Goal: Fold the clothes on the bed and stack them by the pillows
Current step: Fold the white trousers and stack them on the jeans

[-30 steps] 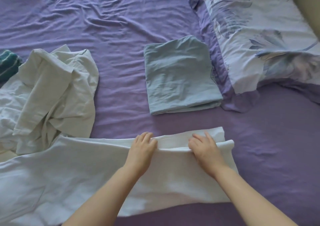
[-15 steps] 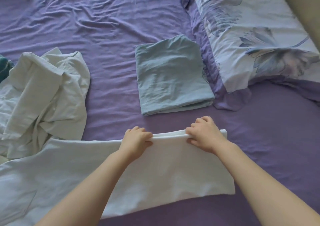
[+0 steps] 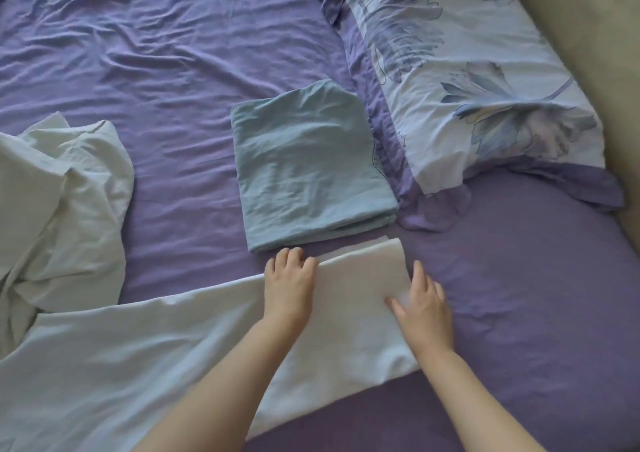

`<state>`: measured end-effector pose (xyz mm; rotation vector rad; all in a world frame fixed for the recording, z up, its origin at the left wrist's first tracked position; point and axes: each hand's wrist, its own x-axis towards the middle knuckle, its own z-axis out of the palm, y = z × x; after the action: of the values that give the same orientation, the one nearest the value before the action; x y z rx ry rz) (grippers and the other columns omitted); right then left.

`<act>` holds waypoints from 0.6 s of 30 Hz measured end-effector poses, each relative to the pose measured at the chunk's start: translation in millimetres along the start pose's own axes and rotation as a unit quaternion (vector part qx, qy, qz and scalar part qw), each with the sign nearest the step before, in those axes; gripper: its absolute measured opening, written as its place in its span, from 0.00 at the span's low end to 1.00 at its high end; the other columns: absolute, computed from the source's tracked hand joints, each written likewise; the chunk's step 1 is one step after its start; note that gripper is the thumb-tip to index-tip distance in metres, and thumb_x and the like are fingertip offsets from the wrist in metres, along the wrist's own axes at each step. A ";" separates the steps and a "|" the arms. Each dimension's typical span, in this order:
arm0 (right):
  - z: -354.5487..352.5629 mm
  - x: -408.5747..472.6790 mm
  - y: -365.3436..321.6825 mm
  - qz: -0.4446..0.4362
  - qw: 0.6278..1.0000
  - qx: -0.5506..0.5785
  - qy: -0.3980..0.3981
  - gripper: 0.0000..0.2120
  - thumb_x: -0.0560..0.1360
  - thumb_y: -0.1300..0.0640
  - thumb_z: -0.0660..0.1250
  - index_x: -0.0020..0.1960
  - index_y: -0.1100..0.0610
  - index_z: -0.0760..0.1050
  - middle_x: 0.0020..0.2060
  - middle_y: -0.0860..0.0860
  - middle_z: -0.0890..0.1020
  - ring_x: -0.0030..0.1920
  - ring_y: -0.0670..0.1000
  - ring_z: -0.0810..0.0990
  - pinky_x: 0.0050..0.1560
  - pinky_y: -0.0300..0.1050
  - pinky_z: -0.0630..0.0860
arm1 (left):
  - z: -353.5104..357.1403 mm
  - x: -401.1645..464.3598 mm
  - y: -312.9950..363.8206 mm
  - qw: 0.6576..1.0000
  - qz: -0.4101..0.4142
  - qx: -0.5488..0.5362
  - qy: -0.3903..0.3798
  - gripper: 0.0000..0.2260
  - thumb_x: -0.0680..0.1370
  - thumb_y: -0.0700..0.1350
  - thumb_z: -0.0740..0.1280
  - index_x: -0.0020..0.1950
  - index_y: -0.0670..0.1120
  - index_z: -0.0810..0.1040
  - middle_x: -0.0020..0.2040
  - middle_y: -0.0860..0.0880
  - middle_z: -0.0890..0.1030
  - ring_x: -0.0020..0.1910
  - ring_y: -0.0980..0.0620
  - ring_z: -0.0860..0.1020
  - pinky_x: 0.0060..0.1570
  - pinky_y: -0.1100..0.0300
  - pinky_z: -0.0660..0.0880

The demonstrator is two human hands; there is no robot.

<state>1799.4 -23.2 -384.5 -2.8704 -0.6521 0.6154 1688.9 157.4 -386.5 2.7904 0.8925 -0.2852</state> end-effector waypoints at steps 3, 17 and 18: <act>2.9 -6.2 6.6 -0.013 0.999 0.035 0.006 0.30 0.73 0.52 0.68 0.71 0.58 0.63 0.63 0.54 0.73 0.61 0.56 0.69 0.60 0.47 0.66 | -3.8 10.0 24.2 0.999 0.034 -0.030 -0.010 0.12 0.72 0.40 0.65 0.55 0.47 0.75 0.60 0.47 0.72 0.61 0.44 0.67 0.56 0.54 0.63; -2.1 -19.6 29.1 0.040 0.995 0.082 -0.043 0.18 0.73 0.46 0.66 0.58 0.54 0.67 0.52 0.51 0.79 0.56 0.54 0.73 0.54 0.48 0.61 | -20.9 62.6 65.8 0.984 0.086 -0.030 -0.155 0.13 0.80 0.47 0.60 0.64 0.50 0.70 0.61 0.47 0.75 0.61 0.44 0.70 0.56 0.52 0.63; -3.5 -21.2 29.5 0.023 0.995 0.085 -0.035 0.16 0.74 0.47 0.65 0.56 0.54 0.68 0.51 0.51 0.79 0.55 0.54 0.72 0.53 0.47 0.62 | -22.4 62.7 66.9 0.984 0.095 -0.024 -0.149 0.12 0.80 0.47 0.60 0.63 0.49 0.70 0.60 0.47 0.75 0.60 0.44 0.69 0.56 0.52 0.63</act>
<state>1794.7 -59.1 -380.1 -2.7228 -0.5153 0.7440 1781.0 144.0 -371.5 2.6644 0.5527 -0.6197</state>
